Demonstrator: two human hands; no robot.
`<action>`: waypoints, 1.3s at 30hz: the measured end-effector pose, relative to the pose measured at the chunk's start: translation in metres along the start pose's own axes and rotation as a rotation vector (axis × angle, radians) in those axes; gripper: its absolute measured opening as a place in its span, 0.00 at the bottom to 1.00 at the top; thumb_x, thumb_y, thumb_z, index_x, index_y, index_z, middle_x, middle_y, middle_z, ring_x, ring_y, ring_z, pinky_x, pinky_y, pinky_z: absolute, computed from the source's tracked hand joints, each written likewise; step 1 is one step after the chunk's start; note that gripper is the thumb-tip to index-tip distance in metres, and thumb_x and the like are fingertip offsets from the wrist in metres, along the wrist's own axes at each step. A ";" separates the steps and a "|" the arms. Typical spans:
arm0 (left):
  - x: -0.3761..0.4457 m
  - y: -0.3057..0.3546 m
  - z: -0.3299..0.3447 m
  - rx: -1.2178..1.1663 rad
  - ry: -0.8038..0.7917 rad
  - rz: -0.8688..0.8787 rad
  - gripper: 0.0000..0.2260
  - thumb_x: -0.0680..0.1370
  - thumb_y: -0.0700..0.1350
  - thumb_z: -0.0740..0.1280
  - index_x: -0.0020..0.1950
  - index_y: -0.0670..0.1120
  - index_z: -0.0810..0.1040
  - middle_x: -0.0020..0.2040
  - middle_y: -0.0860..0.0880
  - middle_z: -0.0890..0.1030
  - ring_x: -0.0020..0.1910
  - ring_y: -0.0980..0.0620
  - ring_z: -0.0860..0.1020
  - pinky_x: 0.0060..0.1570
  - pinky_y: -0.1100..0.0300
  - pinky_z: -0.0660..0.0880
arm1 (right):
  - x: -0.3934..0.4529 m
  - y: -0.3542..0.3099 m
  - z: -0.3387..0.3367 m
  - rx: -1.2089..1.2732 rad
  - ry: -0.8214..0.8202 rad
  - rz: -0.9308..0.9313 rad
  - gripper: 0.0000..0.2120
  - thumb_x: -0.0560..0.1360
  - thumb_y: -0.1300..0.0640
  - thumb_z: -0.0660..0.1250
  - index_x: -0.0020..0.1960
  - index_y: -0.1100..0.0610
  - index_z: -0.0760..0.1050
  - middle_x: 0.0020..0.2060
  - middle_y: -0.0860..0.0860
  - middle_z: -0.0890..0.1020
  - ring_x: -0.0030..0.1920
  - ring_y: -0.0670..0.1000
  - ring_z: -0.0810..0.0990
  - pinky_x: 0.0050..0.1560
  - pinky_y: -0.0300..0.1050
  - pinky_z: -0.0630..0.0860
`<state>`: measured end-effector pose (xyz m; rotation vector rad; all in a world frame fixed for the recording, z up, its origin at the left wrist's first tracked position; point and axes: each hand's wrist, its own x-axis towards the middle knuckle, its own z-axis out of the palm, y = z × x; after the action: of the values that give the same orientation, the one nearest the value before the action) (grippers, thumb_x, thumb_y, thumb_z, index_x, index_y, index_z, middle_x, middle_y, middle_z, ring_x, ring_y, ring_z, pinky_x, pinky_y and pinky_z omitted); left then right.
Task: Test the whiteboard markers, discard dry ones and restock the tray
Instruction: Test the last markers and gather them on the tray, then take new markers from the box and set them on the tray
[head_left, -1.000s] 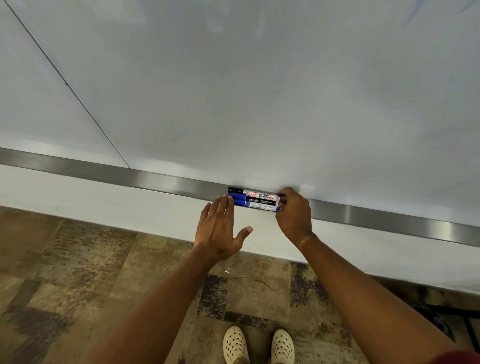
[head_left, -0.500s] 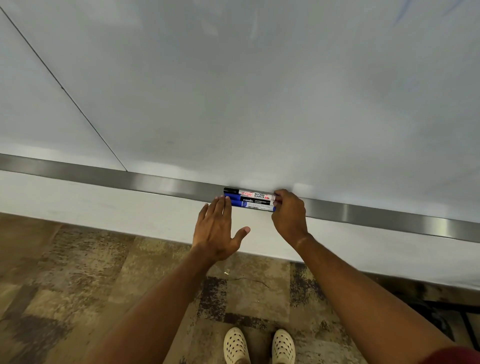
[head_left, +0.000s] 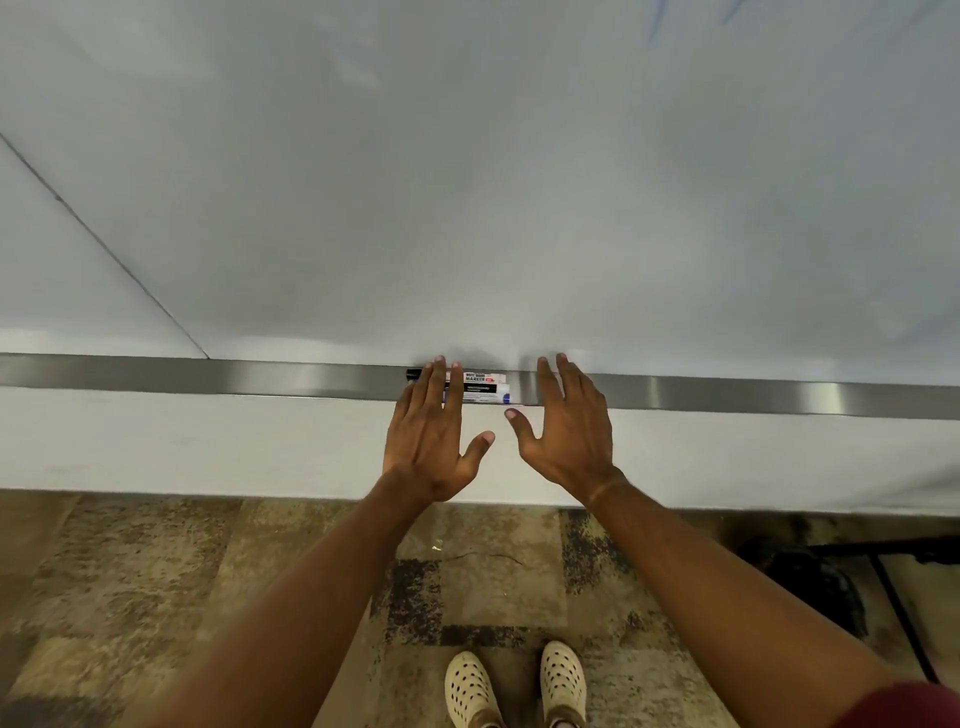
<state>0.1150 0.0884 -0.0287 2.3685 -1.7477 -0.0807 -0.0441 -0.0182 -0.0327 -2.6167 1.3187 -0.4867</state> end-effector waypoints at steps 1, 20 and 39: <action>0.001 0.005 0.000 -0.005 -0.004 0.019 0.40 0.74 0.68 0.44 0.77 0.44 0.41 0.78 0.43 0.43 0.76 0.46 0.42 0.74 0.50 0.45 | -0.004 0.003 -0.003 -0.015 0.002 0.007 0.39 0.73 0.34 0.57 0.76 0.55 0.58 0.75 0.56 0.60 0.75 0.57 0.59 0.72 0.52 0.55; 0.010 0.219 -0.001 0.019 0.041 0.447 0.41 0.74 0.67 0.50 0.77 0.45 0.39 0.77 0.44 0.40 0.76 0.47 0.38 0.74 0.51 0.41 | -0.135 0.160 -0.126 -0.200 0.100 0.360 0.42 0.74 0.29 0.46 0.78 0.53 0.41 0.77 0.56 0.48 0.77 0.57 0.47 0.75 0.57 0.47; -0.073 0.546 0.002 -0.024 0.081 0.853 0.41 0.74 0.67 0.52 0.78 0.46 0.41 0.78 0.43 0.44 0.76 0.46 0.42 0.74 0.49 0.45 | -0.355 0.355 -0.287 -0.258 0.302 0.721 0.43 0.73 0.29 0.48 0.78 0.53 0.42 0.77 0.57 0.49 0.77 0.58 0.47 0.75 0.59 0.47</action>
<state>-0.4205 0.0033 0.0674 1.4032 -2.5058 0.1176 -0.6108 0.0552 0.0557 -2.0504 2.4035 -0.6217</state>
